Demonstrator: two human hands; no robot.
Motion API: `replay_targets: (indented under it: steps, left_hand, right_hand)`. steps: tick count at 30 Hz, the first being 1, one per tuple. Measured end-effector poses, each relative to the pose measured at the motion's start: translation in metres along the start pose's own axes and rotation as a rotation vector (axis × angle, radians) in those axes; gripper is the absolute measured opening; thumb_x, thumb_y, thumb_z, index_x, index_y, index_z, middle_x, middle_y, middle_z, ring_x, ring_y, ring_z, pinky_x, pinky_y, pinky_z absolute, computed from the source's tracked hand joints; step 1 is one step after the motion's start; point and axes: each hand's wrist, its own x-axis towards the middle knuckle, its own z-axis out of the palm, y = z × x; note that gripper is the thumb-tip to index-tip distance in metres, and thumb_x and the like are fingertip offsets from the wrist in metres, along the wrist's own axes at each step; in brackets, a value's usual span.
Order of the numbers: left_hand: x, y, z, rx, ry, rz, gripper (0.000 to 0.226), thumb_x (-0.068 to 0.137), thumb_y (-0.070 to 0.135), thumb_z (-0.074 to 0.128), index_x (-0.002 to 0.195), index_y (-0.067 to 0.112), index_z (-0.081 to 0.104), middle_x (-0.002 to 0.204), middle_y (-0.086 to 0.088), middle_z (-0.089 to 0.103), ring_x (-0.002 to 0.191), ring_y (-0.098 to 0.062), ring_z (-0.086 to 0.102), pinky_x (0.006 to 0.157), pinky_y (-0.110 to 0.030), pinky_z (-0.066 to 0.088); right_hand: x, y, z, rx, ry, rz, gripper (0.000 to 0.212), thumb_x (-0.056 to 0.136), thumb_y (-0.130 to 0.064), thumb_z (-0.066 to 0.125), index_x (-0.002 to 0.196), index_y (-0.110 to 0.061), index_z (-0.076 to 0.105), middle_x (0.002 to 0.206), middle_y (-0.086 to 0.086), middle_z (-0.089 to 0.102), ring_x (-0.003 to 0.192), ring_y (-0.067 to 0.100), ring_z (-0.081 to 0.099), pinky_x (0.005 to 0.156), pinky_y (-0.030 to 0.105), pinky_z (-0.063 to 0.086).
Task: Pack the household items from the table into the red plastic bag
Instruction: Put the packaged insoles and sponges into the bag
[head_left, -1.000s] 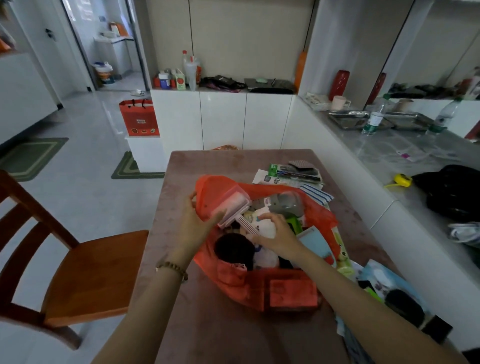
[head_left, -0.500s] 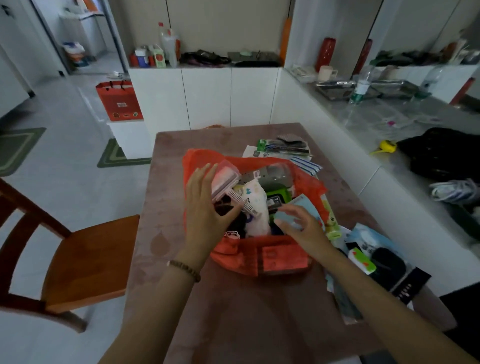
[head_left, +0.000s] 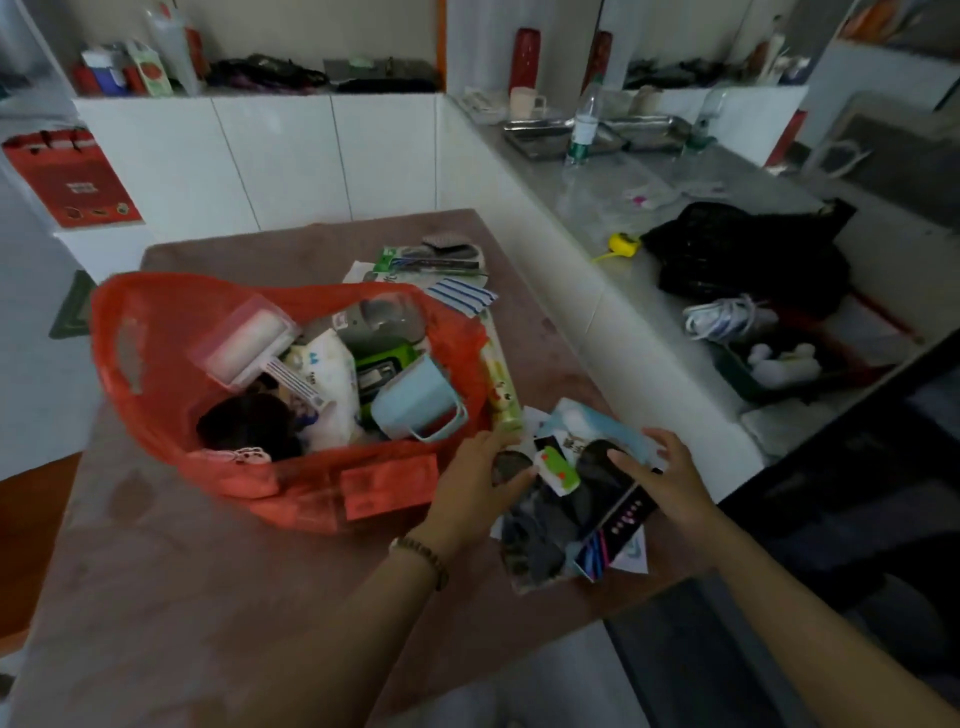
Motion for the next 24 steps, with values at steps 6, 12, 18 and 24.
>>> replay_targets:
  steps: [6, 12, 18, 24]
  left_hand:
    - [0.032, -0.001, 0.082, -0.194, -0.175, -0.345, 0.045, 0.092, 0.047, 0.052, 0.117, 0.009, 0.053, 0.119, -0.009, 0.06, 0.107, -0.024, 0.056, 0.089, -0.03, 0.044]
    - [0.058, -0.012, 0.117, -0.24, -0.001, -0.52, 0.044, 0.079, 0.044, 0.067, 0.1, 0.006, 0.058, 0.102, -0.015, 0.065, 0.094, -0.031, 0.062, 0.085, -0.041, 0.052]
    - [0.066, -0.009, 0.121, -0.196, 0.093, -0.557, 0.05, 0.074, 0.038, 0.076, 0.11, 0.011, 0.054, 0.11, -0.009, 0.061, 0.098, -0.024, 0.057, 0.087, -0.037, 0.049]
    - [0.056, -0.021, 0.11, 0.054, 0.177, -0.844, 0.123, 0.056, 0.067, 0.075, 0.147, 0.012, 0.012, 0.147, -0.021, 0.022, 0.137, -0.039, 0.023, 0.113, -0.047, 0.018]
  right_hand:
    - [0.01, 0.059, -0.013, 0.259, 0.04, 0.342, 0.05, 0.084, -0.014, 0.07, 0.125, 0.007, 0.049, 0.113, 0.018, 0.056, 0.101, 0.029, 0.055, 0.084, 0.036, 0.047]
    - [0.037, 0.092, 0.012, 0.334, -0.066, 0.395, 0.08, 0.061, -0.047, 0.082, 0.128, -0.016, 0.05, 0.127, 0.008, 0.061, 0.113, 0.026, 0.058, 0.096, 0.043, 0.048]
    - [0.058, 0.078, 0.026, 0.238, 0.045, 0.43, 0.091, 0.072, -0.026, 0.081, 0.142, -0.003, 0.028, 0.138, 0.02, 0.049, 0.119, 0.036, 0.054, 0.098, 0.051, 0.047]
    - [0.069, 0.076, 0.047, 0.079, -0.077, 0.405, 0.096, 0.063, -0.04, 0.083, 0.139, -0.001, 0.038, 0.139, 0.017, 0.049, 0.123, 0.033, 0.053, 0.099, 0.042, 0.047]
